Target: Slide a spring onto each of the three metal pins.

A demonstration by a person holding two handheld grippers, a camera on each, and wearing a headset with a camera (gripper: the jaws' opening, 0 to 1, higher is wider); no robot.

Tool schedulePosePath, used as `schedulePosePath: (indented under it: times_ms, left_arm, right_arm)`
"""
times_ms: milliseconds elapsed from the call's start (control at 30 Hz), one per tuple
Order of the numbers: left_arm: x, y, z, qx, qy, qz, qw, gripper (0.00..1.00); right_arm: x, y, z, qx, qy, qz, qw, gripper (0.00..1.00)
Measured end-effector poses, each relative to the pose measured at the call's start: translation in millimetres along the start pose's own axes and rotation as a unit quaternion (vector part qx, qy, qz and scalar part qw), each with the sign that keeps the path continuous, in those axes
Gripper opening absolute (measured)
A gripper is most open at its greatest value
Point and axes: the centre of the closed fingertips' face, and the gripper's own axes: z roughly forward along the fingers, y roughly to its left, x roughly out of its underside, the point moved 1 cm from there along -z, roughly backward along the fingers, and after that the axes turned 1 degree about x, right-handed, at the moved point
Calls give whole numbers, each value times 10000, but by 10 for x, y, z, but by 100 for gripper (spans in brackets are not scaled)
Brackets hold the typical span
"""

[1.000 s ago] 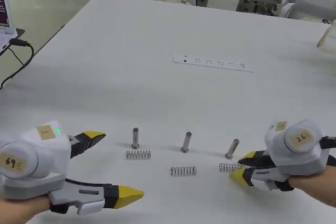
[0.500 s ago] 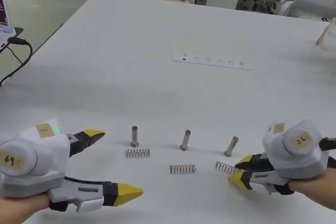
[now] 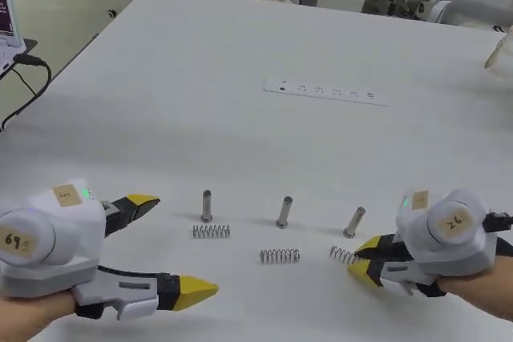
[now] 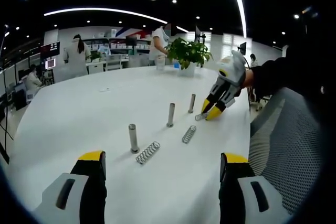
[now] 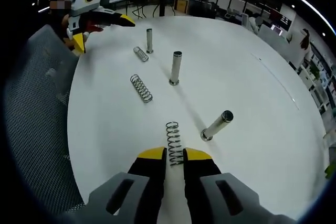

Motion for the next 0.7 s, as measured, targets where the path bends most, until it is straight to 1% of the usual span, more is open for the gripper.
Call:
schedulePosePath:
  times_ms: [100, 300, 533, 600, 700]
  left_arm:
    - [-1, -2, -3, 5, -9, -4, 10000, 87]
    - [-7, -5, -13, 40, -20, 19, 10000, 85]
    - [-44, -68, -27, 145, -38, 90, 9998, 83]
    - [-59, -92, -28, 190, -54, 118, 9997, 82]
    - [-61, -102, -17, 241, -61, 131, 9996, 82]
  right_arm:
    - [2, 1, -2, 15, 16, -116, 9999, 8]
    - [-23, -13, -24, 30, -22, -139, 9999, 8]
    - [-104, 25, -91, -37, -52, -93, 9999, 8]
    - [-167, 77, -125, -109, -101, -88, 9998, 8]
    - [-225, 99, -154, -127, -113, -122, 9998, 8]
